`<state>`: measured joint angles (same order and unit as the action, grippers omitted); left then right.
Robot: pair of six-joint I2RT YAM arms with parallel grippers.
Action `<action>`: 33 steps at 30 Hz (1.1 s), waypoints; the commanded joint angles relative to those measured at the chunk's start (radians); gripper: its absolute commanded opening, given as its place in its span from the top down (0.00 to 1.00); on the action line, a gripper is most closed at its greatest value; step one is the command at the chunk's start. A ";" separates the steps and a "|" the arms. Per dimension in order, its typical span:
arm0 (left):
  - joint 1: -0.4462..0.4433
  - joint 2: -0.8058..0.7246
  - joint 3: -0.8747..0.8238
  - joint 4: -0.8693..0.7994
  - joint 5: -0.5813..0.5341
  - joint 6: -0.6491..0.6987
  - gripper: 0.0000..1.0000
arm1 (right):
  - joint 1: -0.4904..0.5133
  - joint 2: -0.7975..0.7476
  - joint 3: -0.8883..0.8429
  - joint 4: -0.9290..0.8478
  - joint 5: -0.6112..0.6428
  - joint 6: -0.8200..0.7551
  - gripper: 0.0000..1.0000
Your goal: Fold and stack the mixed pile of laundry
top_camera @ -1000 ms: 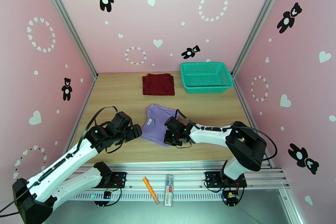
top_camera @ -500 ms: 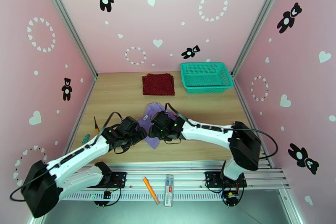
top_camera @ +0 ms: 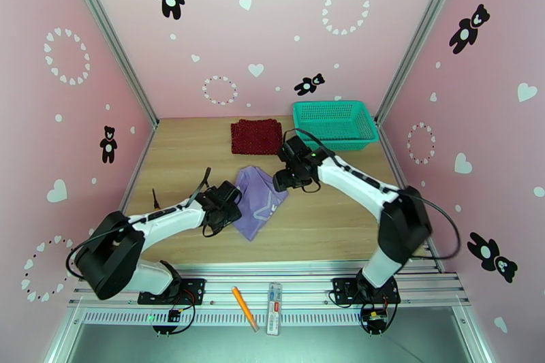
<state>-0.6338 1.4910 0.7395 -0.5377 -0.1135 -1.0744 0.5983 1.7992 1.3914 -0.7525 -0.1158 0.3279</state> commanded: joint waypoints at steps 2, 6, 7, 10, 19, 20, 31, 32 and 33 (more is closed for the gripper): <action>0.058 0.094 0.069 0.030 -0.045 0.103 0.44 | -0.049 0.160 0.109 -0.005 -0.099 -0.200 0.33; 0.102 0.193 0.179 0.039 -0.036 0.189 0.45 | -0.050 0.260 0.147 0.010 -0.177 -0.188 0.34; 0.108 0.214 0.204 0.038 -0.035 0.209 0.45 | -0.051 0.269 0.140 0.023 -0.185 -0.173 0.35; 0.130 0.283 0.290 0.030 -0.039 0.271 0.47 | -0.051 0.271 0.087 0.069 -0.200 -0.115 0.45; 0.166 0.422 0.466 0.020 -0.018 0.404 0.51 | 0.014 0.019 -0.263 0.223 -0.094 0.218 0.78; 0.166 0.423 0.478 0.014 -0.021 0.418 0.51 | 0.032 -0.014 -0.293 0.223 -0.052 0.270 0.77; 0.167 0.130 0.515 -0.169 -0.149 0.486 0.29 | 0.027 -0.165 -0.303 0.177 0.083 0.398 0.38; 0.166 0.111 0.513 -0.196 -0.147 0.478 0.27 | 0.023 -0.159 -0.296 0.179 0.071 0.396 0.38; 0.166 0.104 0.509 -0.222 -0.139 0.469 0.27 | 0.020 -0.152 -0.290 0.185 0.059 0.396 0.39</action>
<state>-0.4770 1.6485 1.2289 -0.6559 -0.2153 -0.6109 0.6254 1.6615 1.0668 -0.5529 -0.0628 0.7002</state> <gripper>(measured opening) 0.729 0.615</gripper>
